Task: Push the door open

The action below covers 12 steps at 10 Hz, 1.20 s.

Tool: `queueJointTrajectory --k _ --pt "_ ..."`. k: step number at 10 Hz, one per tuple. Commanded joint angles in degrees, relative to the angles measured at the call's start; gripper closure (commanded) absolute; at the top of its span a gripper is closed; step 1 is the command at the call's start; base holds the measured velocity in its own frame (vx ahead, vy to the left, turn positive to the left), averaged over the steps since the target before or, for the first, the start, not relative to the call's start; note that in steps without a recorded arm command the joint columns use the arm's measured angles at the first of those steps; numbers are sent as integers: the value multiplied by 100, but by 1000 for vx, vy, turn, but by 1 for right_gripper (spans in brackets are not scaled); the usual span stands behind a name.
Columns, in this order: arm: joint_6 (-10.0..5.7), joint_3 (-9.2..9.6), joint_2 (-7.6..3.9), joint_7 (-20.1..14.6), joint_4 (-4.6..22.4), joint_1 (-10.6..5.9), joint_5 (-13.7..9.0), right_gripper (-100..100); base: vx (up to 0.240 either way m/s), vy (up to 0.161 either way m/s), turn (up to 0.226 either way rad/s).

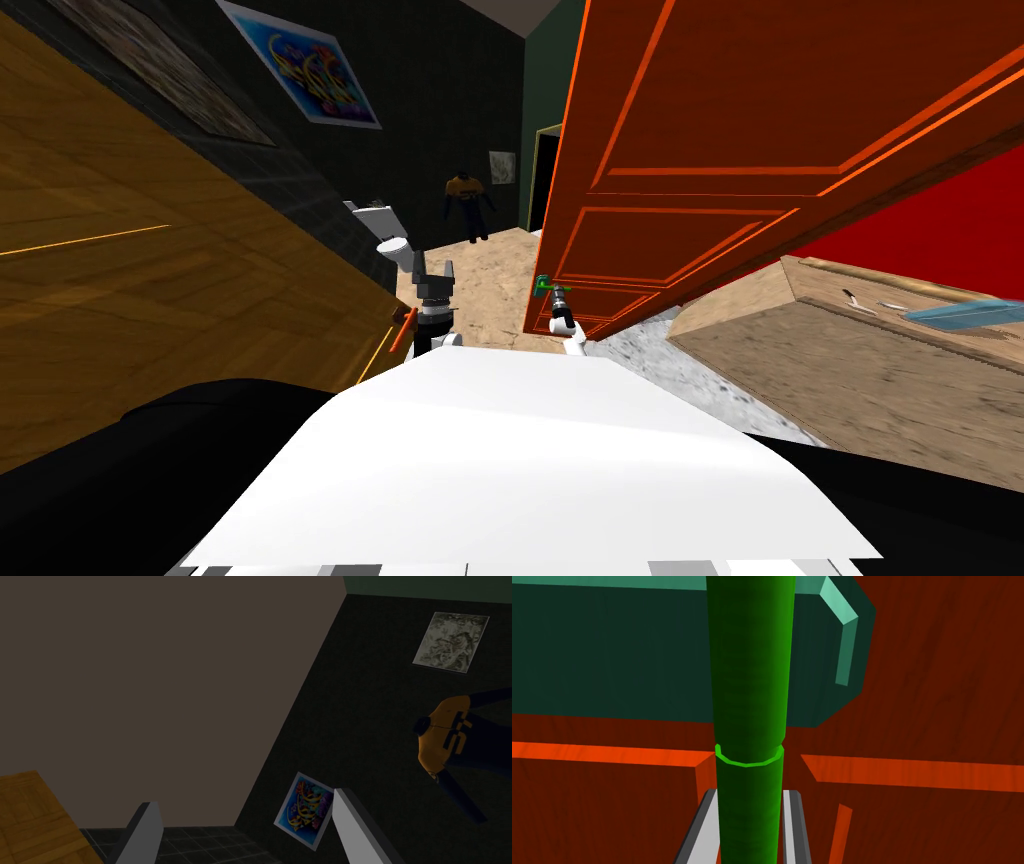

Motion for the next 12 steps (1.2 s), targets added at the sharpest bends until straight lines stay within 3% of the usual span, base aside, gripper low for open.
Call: queueJointTrajectory --k 1,2,3,4,8,12 --pt "-33 -107 86 45 6 -20 -5 100 146 85 -75" --pt "-33 -162 175 69 3 -20 -7 100 166 120 -87" --pt "-24 -135 119 52 17 -4 -7 100 75 52 -47" --pt "-80 -188 -60 146 166 -131 -96 100 85 -30 -106" --pt "-186 -257 -260 347 509 -405 -282 100 119 -43 -108" --pt "-303 -332 -282 568 886 -705 -486 100 147 -8 -112"
